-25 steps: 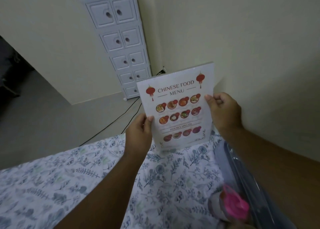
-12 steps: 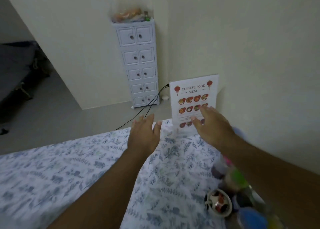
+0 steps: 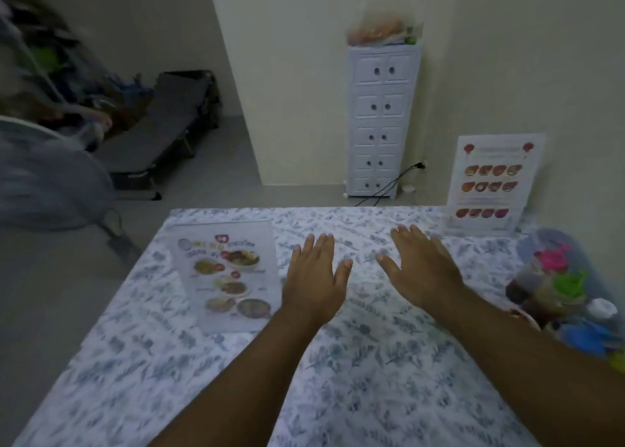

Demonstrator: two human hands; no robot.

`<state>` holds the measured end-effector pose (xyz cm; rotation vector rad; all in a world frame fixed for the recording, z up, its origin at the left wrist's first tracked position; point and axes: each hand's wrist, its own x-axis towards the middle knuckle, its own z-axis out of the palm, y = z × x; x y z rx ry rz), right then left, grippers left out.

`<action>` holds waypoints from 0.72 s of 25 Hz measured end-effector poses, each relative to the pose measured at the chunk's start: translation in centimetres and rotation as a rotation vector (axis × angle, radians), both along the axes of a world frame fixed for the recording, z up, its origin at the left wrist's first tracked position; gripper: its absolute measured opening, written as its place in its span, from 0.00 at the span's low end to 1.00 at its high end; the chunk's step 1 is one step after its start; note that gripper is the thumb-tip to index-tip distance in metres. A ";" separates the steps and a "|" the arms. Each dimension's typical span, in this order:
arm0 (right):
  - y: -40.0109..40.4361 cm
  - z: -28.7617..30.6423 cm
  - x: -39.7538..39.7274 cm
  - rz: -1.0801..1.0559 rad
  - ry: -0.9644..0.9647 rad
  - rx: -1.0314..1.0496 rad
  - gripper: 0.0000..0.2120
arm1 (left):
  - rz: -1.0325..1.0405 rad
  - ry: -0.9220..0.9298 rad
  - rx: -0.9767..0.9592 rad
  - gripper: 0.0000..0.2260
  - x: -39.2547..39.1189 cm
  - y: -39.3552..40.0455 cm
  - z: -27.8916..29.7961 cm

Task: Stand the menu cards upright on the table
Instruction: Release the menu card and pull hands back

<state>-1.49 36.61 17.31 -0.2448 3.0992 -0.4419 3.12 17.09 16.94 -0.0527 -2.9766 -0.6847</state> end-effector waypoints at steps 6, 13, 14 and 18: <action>-8.6 -1.6 2.8 0.238 -0.022 -0.054 0.34 | 0.302 -0.025 0.029 0.30 6.5 -9.3 -0.4; -15.8 -4.8 2.1 0.153 -0.202 -0.345 0.26 | 0.591 0.008 0.250 0.20 6.9 -21.7 -1.8; -16.9 -5.2 1.4 0.138 -0.215 -0.384 0.23 | 0.596 -0.014 0.277 0.20 5.8 -23.3 -2.5; -21.7 -6.4 -1.1 0.074 -0.159 -0.527 0.05 | 0.439 -0.065 0.432 0.14 0.3 -29.4 -5.5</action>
